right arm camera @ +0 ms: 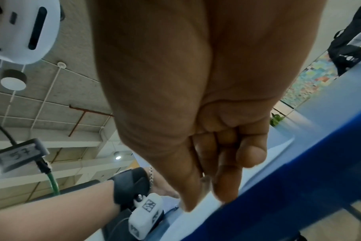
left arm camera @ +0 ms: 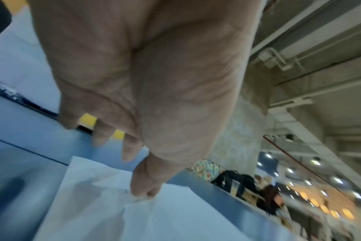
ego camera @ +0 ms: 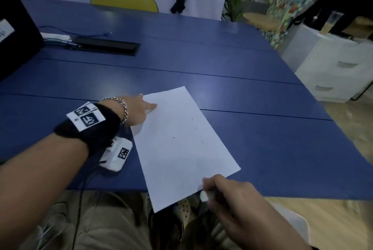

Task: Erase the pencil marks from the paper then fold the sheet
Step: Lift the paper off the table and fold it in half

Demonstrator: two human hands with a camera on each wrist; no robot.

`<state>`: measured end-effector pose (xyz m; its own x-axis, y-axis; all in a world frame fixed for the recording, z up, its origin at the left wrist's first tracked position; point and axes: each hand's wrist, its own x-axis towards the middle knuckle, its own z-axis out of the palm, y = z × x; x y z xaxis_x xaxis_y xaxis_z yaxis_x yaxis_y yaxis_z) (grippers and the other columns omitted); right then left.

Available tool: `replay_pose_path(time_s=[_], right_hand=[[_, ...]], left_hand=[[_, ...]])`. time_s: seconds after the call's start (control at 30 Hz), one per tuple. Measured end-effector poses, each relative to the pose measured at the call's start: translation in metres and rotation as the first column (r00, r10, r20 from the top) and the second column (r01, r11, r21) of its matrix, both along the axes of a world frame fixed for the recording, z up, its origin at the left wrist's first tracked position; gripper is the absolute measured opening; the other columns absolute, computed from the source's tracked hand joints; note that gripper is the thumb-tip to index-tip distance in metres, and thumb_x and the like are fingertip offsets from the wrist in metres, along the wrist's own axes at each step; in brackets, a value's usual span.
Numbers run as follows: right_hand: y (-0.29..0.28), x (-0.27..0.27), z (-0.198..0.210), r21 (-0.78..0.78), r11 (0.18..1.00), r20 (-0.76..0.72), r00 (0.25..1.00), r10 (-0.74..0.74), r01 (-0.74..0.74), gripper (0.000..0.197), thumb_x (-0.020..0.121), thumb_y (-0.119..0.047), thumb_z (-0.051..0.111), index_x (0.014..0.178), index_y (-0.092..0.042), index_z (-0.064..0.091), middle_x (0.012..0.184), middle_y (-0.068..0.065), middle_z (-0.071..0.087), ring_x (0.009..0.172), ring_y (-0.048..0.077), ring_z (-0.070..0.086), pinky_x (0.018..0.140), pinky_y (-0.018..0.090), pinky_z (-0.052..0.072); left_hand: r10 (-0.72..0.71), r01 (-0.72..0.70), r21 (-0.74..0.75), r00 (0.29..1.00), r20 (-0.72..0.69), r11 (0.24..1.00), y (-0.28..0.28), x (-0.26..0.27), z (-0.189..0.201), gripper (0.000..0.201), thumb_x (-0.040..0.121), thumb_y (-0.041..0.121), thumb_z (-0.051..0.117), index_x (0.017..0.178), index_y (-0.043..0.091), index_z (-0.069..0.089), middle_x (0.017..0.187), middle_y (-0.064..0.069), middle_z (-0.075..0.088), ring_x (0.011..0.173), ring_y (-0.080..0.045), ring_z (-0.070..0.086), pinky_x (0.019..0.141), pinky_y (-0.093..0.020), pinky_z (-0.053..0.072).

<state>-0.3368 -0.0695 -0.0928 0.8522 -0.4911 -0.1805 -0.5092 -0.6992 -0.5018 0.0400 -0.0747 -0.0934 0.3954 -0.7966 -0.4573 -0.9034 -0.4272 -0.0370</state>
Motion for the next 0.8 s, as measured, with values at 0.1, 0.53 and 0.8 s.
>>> replay_pose_path(time_s=[0.1, 0.53, 0.8], right_hand=[[0.006, 0.002, 0.006, 0.032, 0.999, 0.059, 0.998, 0.022, -0.024, 0.017, 0.098, -0.044, 0.053, 0.115, -0.044, 0.050, 0.111, -0.025, 0.065, 0.098, -0.002, 0.060, 0.084, 0.022, 0.053], [-0.100, -0.025, 0.005, -0.211, 0.904, 0.063, 0.928, -0.367, 0.372, 0.005, 0.097, -0.030, 0.064, 0.095, -0.033, 0.062, 0.096, -0.013, 0.057, 0.086, 0.003, 0.056, 0.069, 0.017, 0.040], [-0.082, -0.012, 0.002, -0.398, 0.856, -0.053, 0.923, -0.381, 0.331, 0.022, 0.089, -0.025, 0.054, 0.111, -0.028, 0.058, 0.113, -0.008, 0.056, 0.097, 0.025, 0.059, 0.081, 0.041, 0.053]], left_hand=[[-0.008, 0.001, -0.183, 0.999, -0.035, 0.983, -0.024, 0.004, 0.004, 0.045, 0.110, 0.035, 0.039, 0.153, 0.044, 0.045, 0.171, -0.011, 0.021, 0.158, -0.032, 0.019, 0.128, -0.041, 0.014], [0.066, -0.089, -0.480, 0.996, -0.066, 0.873, -0.051, 0.022, -0.021, 0.046, 0.100, 0.038, 0.059, 0.140, 0.015, 0.057, 0.136, -0.014, 0.061, 0.128, -0.036, 0.053, 0.105, -0.039, 0.041], [0.046, -0.102, -0.523, 0.992, -0.118, 0.846, -0.051, 0.029, -0.020, 0.055, 0.096, 0.044, 0.066, 0.143, 0.017, 0.054, 0.132, -0.013, 0.055, 0.124, -0.035, 0.055, 0.103, -0.041, 0.043]])
